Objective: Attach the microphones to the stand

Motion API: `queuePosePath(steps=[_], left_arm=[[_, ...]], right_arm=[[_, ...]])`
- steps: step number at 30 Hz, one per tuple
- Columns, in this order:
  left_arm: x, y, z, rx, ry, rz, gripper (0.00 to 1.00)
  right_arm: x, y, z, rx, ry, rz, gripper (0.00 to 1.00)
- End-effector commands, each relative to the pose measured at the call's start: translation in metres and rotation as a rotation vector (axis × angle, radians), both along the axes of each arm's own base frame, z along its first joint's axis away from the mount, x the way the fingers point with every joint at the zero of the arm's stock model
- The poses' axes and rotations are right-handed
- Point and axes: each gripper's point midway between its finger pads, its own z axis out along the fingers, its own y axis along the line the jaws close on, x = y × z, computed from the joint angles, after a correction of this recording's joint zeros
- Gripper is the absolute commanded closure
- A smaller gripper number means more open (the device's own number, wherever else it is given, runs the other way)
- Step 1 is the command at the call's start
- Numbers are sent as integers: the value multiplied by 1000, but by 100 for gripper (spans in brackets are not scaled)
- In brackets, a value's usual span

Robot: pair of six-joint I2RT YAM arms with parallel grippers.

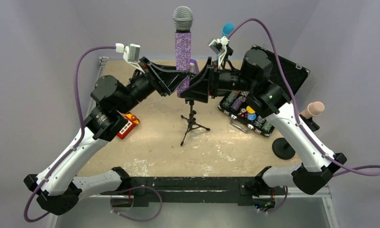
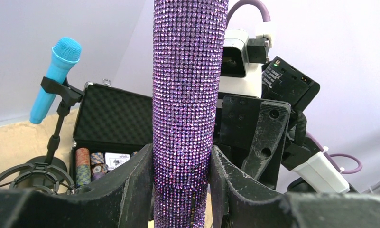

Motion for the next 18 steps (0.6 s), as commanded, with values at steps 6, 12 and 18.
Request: queuePosePath(steps=[6, 12, 18], left_arm=[[-32, -1, 31, -138, -54, -138, 100], [-38, -3, 26, -145, -60, -174, 100], [-47, 19, 23, -101, -95, -109, 20]], right_arm=[[-8, 6, 7, 41, -75, 83, 39], [-12, 6, -2, 35, -85, 122, 76], [-16, -5, -23, -5, -160, 120, 100]])
